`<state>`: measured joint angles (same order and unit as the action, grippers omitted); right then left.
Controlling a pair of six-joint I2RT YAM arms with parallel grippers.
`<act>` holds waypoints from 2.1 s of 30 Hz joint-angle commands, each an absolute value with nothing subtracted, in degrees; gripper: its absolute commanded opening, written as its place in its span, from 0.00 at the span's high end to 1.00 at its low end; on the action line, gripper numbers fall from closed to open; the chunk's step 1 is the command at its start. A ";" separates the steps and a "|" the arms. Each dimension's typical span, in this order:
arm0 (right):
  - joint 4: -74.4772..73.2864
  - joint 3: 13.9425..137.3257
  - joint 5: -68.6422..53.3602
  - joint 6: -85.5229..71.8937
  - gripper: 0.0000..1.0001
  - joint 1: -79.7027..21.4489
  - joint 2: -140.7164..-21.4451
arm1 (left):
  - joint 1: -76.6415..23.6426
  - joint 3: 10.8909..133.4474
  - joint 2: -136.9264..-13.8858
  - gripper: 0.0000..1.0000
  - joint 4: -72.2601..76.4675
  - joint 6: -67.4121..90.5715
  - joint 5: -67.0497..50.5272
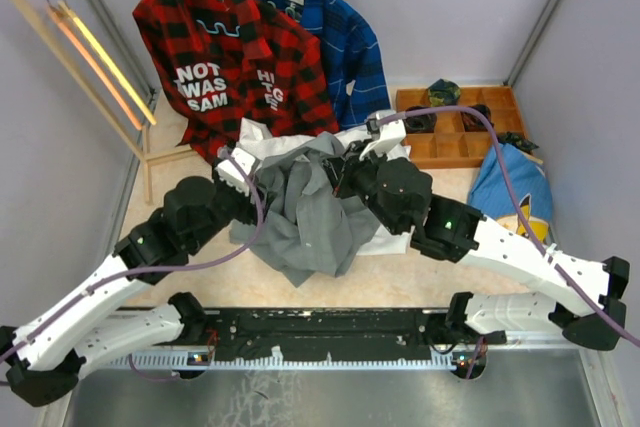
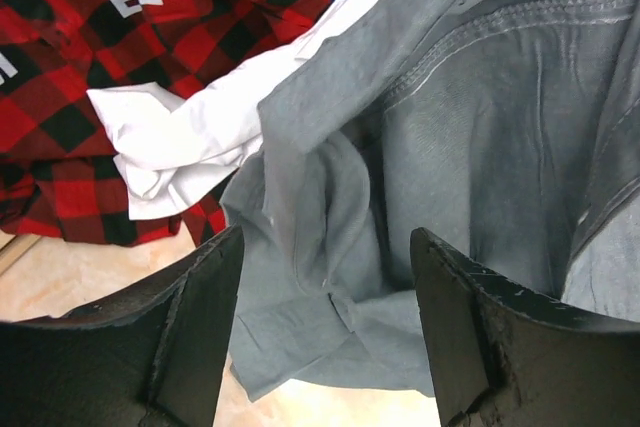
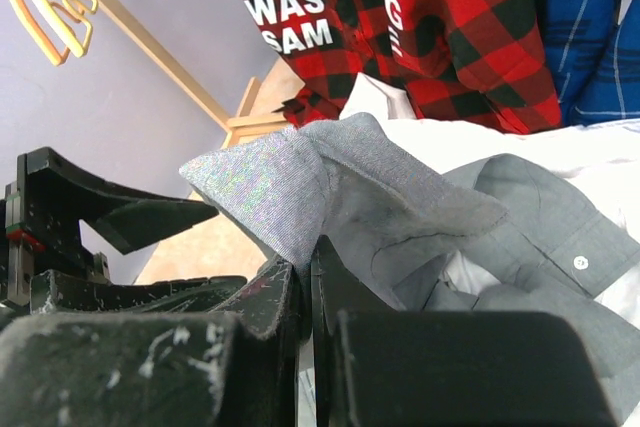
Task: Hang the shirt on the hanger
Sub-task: Adjust the shirt at the center of the board.
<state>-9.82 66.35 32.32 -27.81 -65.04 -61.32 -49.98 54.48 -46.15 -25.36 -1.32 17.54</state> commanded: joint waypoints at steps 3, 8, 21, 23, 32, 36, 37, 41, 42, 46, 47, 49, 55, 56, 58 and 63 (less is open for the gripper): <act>-9.35 70.39 27.32 -26.64 1.00 -64.38 -61.03 | -49.76 48.50 -38.59 0.28 -16.20 -0.15 17.69; -9.75 70.49 22.68 -26.62 1.00 -64.34 -60.17 | -49.81 46.95 -36.27 0.30 -14.26 -1.01 19.08; -9.45 71.24 20.74 -27.55 1.00 -64.36 -56.23 | -49.80 39.94 -31.94 0.38 -10.88 1.48 15.21; -9.53 71.45 20.09 -27.76 1.00 -64.40 -55.68 | -49.77 38.51 -30.94 0.40 -9.34 1.57 15.91; -9.74 70.99 16.13 -29.22 1.00 -64.38 -53.63 | -49.75 37.67 -30.33 0.49 -3.38 0.92 11.42; -9.81 70.13 15.24 -29.77 1.00 -64.38 -52.35 | -49.75 38.22 -30.69 0.53 -1.96 0.32 8.77; -9.80 69.83 15.15 -29.92 1.00 -64.35 -51.99 | -49.79 38.25 -31.10 0.54 -1.90 0.35 8.24; -9.52 69.18 14.72 -30.35 1.00 -64.38 -50.78 | -49.76 37.87 -32.31 0.58 -1.76 1.02 7.63; -9.55 69.08 14.58 -30.35 1.00 -64.34 -50.61 | -49.79 37.54 -32.27 0.59 -1.44 1.17 7.72; -10.19 68.66 14.24 -30.08 1.00 -64.35 -50.06 | -49.83 37.41 -32.55 0.78 -0.47 1.12 9.49; -10.65 68.64 14.57 -29.95 1.00 -64.37 -49.97 | -49.77 38.15 -32.83 0.83 -0.64 0.92 10.14; -11.63 68.56 15.56 -29.47 1.00 -64.35 -49.84 | -49.75 40.21 -33.55 0.92 -1.14 0.24 11.80; -15.91 71.24 21.89 -27.05 1.00 -64.35 -50.59 | -49.75 51.83 -37.94 1.00 -5.48 -2.94 13.68; -16.84 72.71 23.26 -25.91 1.00 -64.34 -51.28 | -49.79 54.55 -38.88 1.00 -6.55 -3.16 14.14; -18.10 76.94 25.72 -21.42 1.00 -64.35 -54.00 | -49.76 61.40 -41.10 1.00 -9.43 -3.37 15.18; -28.50 96.31 33.57 -7.79 1.00 -64.33 -65.87 | -49.77 77.66 -47.85 1.00 -19.34 -1.03 19.05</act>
<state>-23.55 81.82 25.45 -20.12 -64.69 -59.16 -49.98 67.20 -44.64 -12.67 -2.07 14.92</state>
